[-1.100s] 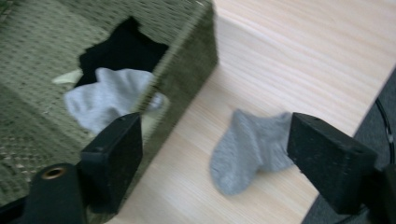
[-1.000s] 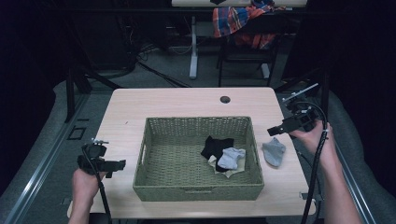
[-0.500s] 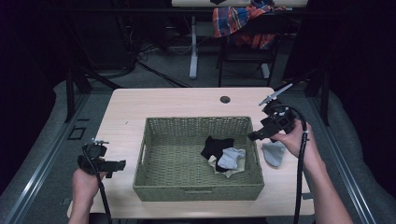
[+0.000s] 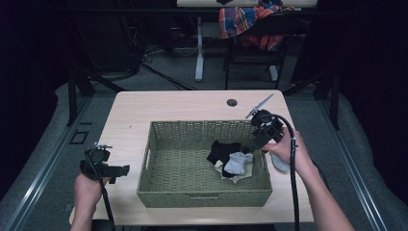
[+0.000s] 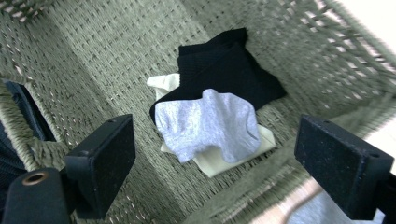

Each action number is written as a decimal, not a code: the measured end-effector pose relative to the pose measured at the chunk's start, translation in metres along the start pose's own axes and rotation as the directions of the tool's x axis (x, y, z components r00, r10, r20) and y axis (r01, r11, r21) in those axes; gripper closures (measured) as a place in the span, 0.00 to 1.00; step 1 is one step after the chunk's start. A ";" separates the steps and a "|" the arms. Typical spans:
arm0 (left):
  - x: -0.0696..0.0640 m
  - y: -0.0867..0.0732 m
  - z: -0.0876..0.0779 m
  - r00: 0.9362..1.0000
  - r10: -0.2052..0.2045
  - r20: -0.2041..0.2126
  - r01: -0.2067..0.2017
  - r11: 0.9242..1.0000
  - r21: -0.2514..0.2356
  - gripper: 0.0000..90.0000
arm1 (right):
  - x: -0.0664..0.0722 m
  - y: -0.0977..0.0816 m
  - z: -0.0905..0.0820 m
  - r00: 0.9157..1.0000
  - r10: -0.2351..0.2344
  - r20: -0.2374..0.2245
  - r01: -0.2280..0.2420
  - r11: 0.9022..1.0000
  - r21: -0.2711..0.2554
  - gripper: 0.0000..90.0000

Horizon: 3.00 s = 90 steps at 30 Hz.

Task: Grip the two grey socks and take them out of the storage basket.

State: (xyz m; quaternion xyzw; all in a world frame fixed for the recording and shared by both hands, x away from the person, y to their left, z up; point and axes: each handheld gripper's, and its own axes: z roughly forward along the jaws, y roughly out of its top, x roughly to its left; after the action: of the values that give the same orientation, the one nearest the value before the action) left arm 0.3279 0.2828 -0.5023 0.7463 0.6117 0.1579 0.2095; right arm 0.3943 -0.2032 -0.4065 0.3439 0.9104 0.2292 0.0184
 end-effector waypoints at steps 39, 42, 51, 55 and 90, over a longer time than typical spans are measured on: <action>0.000 0.000 0.000 1.000 0.002 -0.004 -0.002 1.000 -0.002 0.00 | -0.001 0.003 0.095 0.999 0.025 0.047 -0.039 0.948 0.316 0.91; 0.000 0.000 0.000 1.000 0.002 -0.004 -0.002 1.000 -0.003 0.00 | -0.001 0.003 0.088 0.999 0.021 0.046 -0.034 0.954 0.298 0.93; 0.000 0.000 0.000 1.000 0.002 -0.004 -0.002 1.000 -0.005 0.00 | 0.006 0.006 0.052 1.000 -0.001 0.028 -0.004 0.980 0.198 0.94; 0.000 0.000 -0.001 1.000 0.000 -0.004 0.000 1.000 -0.007 0.00 | 0.011 0.008 0.038 0.999 -0.017 0.035 0.011 0.987 0.161 0.94; 0.000 0.000 -0.001 1.000 -0.002 -0.003 0.002 1.000 -0.008 0.00 | 0.018 0.002 -0.054 0.996 0.009 0.087 -0.001 0.996 -0.092 0.94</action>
State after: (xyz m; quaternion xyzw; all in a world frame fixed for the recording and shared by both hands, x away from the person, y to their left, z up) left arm 0.3273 0.2832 -0.5017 0.7445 0.6122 0.1614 0.2116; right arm 0.3719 -0.2122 -0.3552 0.3547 0.8964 0.2556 0.0734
